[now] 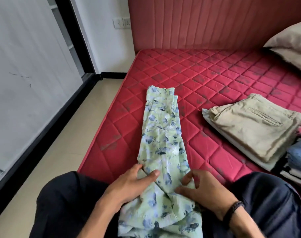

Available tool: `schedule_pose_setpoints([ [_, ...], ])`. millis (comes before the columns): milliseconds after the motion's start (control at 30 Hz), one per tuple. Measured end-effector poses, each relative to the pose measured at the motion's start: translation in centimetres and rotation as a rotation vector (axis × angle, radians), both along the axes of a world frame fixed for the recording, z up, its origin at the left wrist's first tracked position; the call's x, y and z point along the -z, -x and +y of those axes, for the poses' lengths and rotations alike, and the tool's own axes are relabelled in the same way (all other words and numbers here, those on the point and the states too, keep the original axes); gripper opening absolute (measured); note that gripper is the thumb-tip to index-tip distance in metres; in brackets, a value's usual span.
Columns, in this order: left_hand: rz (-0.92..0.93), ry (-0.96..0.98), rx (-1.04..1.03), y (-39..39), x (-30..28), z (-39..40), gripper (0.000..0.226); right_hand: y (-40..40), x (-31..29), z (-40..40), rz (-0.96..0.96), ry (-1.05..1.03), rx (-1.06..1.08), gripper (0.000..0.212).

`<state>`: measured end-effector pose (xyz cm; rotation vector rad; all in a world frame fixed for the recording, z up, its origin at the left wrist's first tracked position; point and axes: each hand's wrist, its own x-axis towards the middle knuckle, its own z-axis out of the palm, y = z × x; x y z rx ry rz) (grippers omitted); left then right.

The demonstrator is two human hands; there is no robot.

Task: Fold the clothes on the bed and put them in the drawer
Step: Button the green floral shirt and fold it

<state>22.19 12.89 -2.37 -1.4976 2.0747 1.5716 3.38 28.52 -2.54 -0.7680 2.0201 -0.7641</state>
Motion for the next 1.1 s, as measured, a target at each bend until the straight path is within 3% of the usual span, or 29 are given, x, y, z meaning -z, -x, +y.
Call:
schedule_pose_setpoints([
  [33,-0.049,0.003,0.024,-0.8,0.1,0.3,0.083,-0.1,0.1,0.3,0.043,-0.102,-0.088,0.041],
  [100,-0.130,0.187,0.002,-1.5,1.1,0.5,0.066,0.0,1.0,0.1,0.153,-0.214,-0.177,0.046],
  [167,-0.162,0.435,-0.103,-0.8,2.7,-0.2,0.066,0.3,1.8,-1.2,0.346,-0.178,-0.151,0.047],
  [200,-0.122,0.470,-0.184,-0.2,3.4,-0.7,0.067,0.5,1.8,-2.2,0.415,-0.119,-0.111,0.045],
  [333,-0.013,0.416,-0.345,2.6,5.1,-2.6,0.080,1.2,0.9,-6.0,0.405,0.113,0.016,0.035],
  [467,-0.085,0.412,-0.417,4.1,5.5,-2.9,0.060,1.6,1.1,-8.5,0.366,0.163,0.060,0.028],
  [533,-0.104,0.395,-0.466,4.1,5.7,-2.9,0.062,2.0,2.0,-9.7,0.350,0.150,0.072,0.028],
  [667,-0.014,0.495,-0.525,3.9,5.1,-2.6,0.012,2.4,3.3,-11.5,0.349,0.118,0.014,0.040],
  [733,0.038,0.532,-0.513,3.7,5.0,-2.7,0.006,2.5,3.6,-12.1,0.379,0.106,-0.037,0.042],
  [800,0.246,0.363,-0.585,3.5,4.9,-3.5,0.006,2.5,4.0,-12.4,0.396,0.092,-0.059,0.041],
  [867,0.485,-0.118,-0.804,3.8,4.9,-4.4,0.007,2.8,4.4,-12.6,0.410,0.070,-0.040,0.035],
  [933,0.534,-0.474,-0.925,4.2,5.6,-4.0,0.004,3.3,4.8,-12.9,0.403,0.038,0.017,0.030],
  [1000,0.388,-0.433,-0.837,4.4,7.4,-3.9,0.004,4.3,4.7,-13.6,0.373,0.028,0.087,0.033],
  [1100,0.098,0.003,-0.514,4.6,9.4,-5.0,0.008,6.7,5.1,-15.4,0.391,0.070,0.113,0.048],
])
